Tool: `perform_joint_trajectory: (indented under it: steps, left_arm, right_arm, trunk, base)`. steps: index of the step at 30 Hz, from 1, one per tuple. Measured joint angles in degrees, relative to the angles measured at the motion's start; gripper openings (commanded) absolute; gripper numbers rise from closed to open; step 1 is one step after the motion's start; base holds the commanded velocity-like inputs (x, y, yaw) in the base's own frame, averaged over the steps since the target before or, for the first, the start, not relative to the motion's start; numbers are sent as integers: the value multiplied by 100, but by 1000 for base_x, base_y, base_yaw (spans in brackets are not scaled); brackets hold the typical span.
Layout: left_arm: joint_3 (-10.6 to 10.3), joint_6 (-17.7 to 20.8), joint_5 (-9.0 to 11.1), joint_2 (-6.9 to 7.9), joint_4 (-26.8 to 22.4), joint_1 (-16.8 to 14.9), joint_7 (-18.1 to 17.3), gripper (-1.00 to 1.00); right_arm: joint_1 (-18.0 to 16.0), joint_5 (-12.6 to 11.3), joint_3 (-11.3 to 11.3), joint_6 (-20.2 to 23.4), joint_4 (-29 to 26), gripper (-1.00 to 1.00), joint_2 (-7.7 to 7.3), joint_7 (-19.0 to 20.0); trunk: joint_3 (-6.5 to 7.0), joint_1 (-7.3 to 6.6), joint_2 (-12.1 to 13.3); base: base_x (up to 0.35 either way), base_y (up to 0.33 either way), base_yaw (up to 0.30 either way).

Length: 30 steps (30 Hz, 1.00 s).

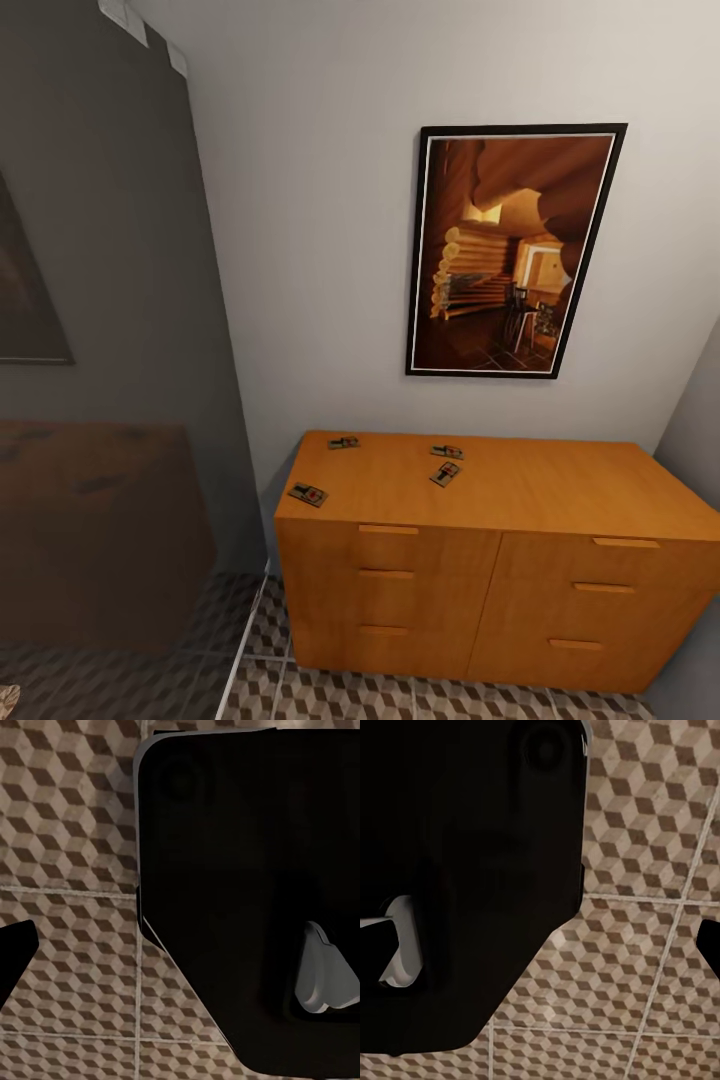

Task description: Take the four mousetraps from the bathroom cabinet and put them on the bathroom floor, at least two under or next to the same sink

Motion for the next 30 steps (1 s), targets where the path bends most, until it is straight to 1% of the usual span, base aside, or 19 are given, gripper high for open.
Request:
perform_joint_trajectory:
  steps: [30]
  left_arm:
    - [0,0,0,-2,0,0,0,100]
  right_arm:
    - [3,0,0,-21,-2,100,0,2]
  trunk:
    - [0,0,0]
  base:
    - [0,0,0]
